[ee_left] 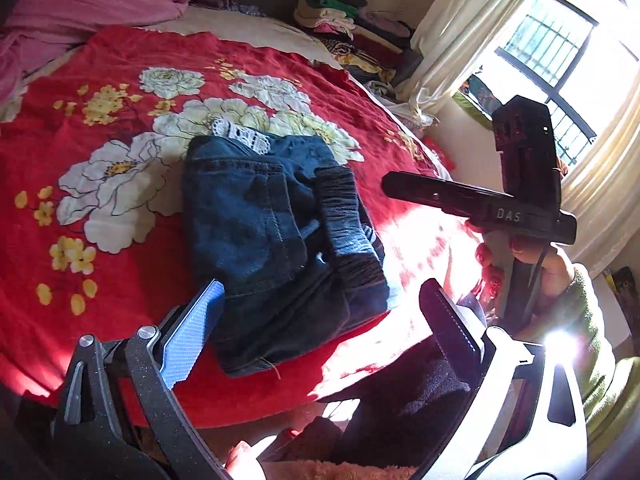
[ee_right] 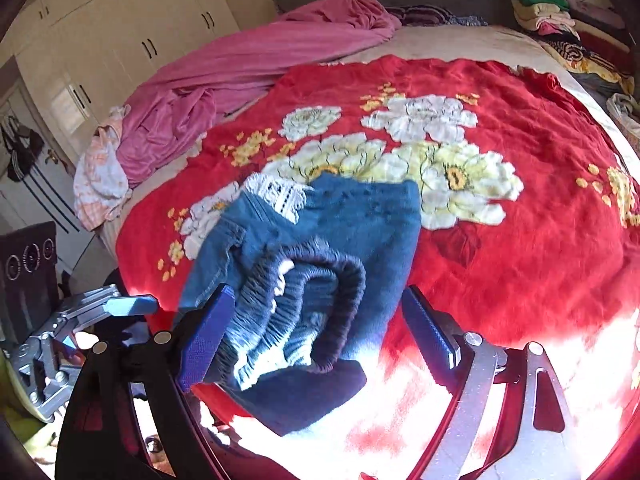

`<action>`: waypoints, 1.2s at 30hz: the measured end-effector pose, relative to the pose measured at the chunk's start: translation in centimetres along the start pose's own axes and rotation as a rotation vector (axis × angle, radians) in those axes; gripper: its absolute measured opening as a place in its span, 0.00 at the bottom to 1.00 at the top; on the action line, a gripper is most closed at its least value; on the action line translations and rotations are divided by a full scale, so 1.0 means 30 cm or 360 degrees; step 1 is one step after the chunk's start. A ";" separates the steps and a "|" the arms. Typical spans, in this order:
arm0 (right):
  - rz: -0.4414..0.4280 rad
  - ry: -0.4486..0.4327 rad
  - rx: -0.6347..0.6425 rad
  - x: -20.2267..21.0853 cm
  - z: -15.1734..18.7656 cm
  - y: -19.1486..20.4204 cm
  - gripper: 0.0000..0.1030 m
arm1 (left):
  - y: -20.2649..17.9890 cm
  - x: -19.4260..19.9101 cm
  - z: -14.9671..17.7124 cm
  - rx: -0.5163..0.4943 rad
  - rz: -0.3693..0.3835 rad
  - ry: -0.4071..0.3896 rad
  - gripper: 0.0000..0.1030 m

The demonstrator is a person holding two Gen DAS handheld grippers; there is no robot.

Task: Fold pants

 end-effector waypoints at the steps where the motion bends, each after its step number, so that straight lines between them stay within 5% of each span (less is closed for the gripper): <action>1: -0.0001 -0.0009 0.0015 -0.002 -0.030 0.005 0.82 | 0.022 -0.001 -0.011 0.0009 -0.0046 -0.0013 0.89; 4: 0.0027 0.0015 0.0062 -0.038 -0.104 0.016 0.82 | 0.065 -0.021 -0.030 0.0033 -0.0142 -0.0025 0.82; 8: 0.0022 0.0133 0.0119 -0.140 -0.164 0.026 0.74 | 0.036 -0.055 -0.032 -0.0040 -0.0198 -0.0033 0.41; 13: 0.0051 0.0336 0.0232 -0.282 -0.172 0.047 0.53 | -0.048 -0.123 0.009 -0.0223 -0.0193 0.0014 0.40; 16: 0.0058 0.0430 0.0286 -0.349 -0.152 0.053 0.52 | -0.071 -0.188 0.076 -0.0305 -0.0234 0.0110 0.40; 22: 0.0071 0.0625 0.0431 -0.419 -0.058 0.091 0.51 | -0.061 -0.188 0.099 -0.0320 -0.0208 0.0108 0.40; 24: 0.0113 0.0641 0.0441 -0.426 -0.040 0.084 0.51 | -0.058 -0.189 0.101 -0.0308 -0.0194 0.0111 0.40; 26: 0.0087 0.0655 0.0446 -0.433 -0.022 0.097 0.18 | -0.061 -0.187 0.102 -0.0310 -0.0196 0.0106 0.40; 27: 0.0143 0.0642 0.0540 -0.432 -0.018 0.118 0.13 | -0.060 -0.186 0.102 -0.0308 -0.0194 0.0107 0.41; 30: 0.0266 0.0542 0.0717 -0.406 -0.043 0.165 0.03 | -0.048 -0.181 0.100 -0.0284 -0.0169 0.0108 0.42; 36: 0.0316 0.0573 0.0614 -0.467 -0.057 0.077 0.03 | -0.051 -0.175 0.103 -0.0267 -0.0154 0.0110 0.43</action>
Point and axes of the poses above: each gripper's, at about its wrist camera, not at the fingertips, and x roughly against the way its jaws point, y to its left, z to its underside, the point moved 6 cm from there along -x, roughly the way its jaws point, and after that the axes turned 15 degrees about -z, right-handed, at the moved point
